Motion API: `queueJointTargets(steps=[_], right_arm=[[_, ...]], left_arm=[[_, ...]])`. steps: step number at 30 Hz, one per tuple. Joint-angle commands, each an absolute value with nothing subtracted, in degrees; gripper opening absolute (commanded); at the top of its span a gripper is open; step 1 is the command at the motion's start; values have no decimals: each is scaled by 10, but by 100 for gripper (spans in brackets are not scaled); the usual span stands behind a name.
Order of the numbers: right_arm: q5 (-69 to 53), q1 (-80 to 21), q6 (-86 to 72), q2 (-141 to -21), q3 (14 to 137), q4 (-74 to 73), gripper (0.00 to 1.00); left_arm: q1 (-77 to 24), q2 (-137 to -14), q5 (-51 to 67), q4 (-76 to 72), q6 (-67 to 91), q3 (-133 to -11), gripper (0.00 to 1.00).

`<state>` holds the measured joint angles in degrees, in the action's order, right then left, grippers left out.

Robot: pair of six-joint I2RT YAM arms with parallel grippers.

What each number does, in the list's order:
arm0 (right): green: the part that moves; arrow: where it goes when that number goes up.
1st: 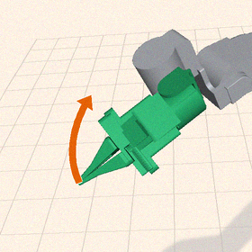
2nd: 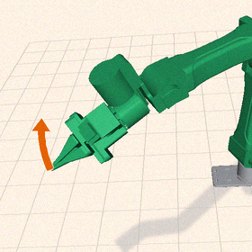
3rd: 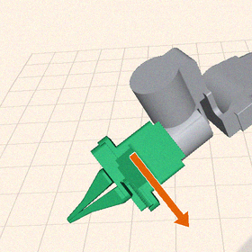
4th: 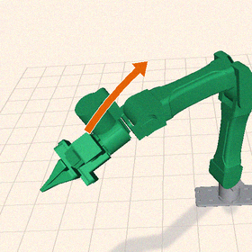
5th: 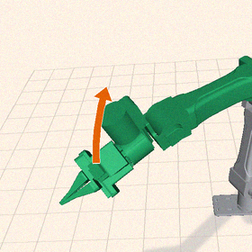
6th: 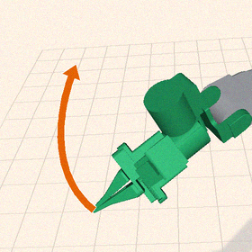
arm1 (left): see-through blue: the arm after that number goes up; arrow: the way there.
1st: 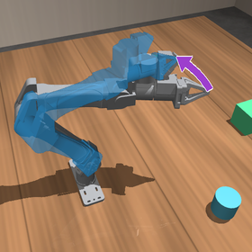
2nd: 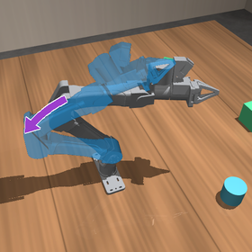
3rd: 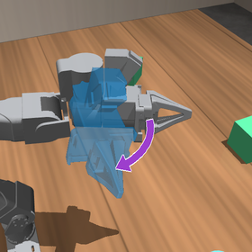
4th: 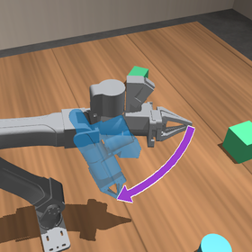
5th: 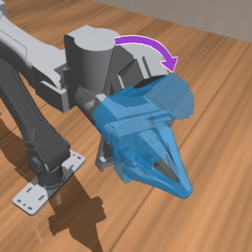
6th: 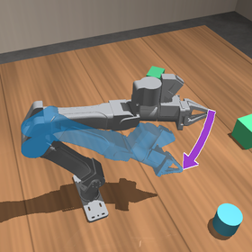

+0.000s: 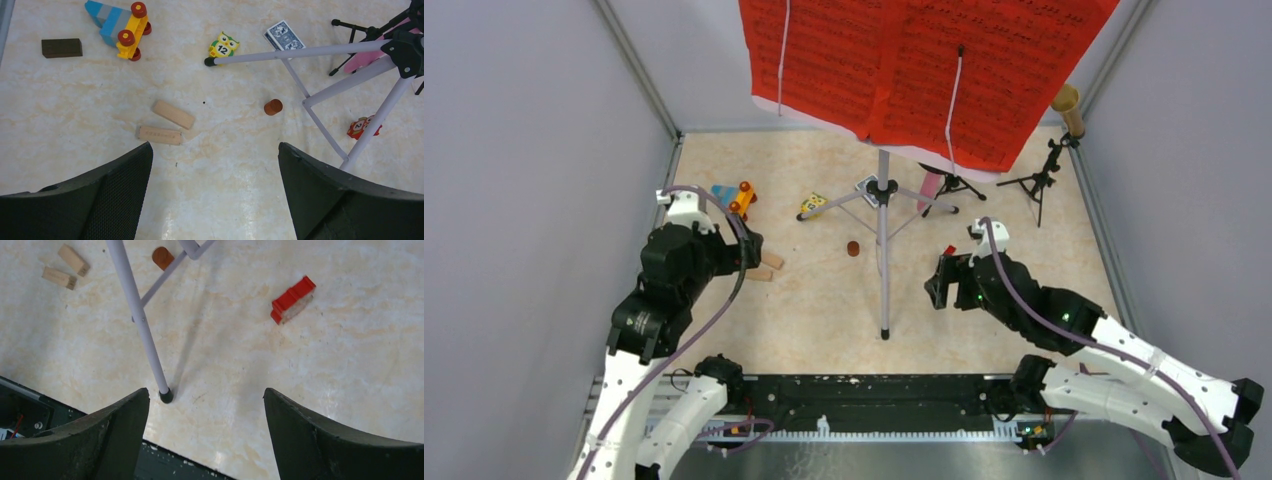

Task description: Pack up the instrument practice props

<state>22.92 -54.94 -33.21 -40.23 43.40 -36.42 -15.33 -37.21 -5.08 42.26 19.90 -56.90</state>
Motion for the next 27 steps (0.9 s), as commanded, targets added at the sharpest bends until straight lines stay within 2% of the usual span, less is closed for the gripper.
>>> queueJointTargets(steps=[1,6,12,21,27], right_arm=[[254,-546,-417,-415,496,-496,85],[281,-546,-500,-427,544,-622,87],[281,-545,-554,-423,585,-710,89],[248,-546,-495,-279,568,-612,90],[208,-546,-372,-201,616,-540,90]], left_arm=[[-149,-385,-67,491,203,-640,99],[-149,-413,-61,553,201,-726,99],[-149,-457,36,582,181,-795,99],[-149,-470,133,544,135,-889,99],[-149,-482,209,499,120,-941,98]])
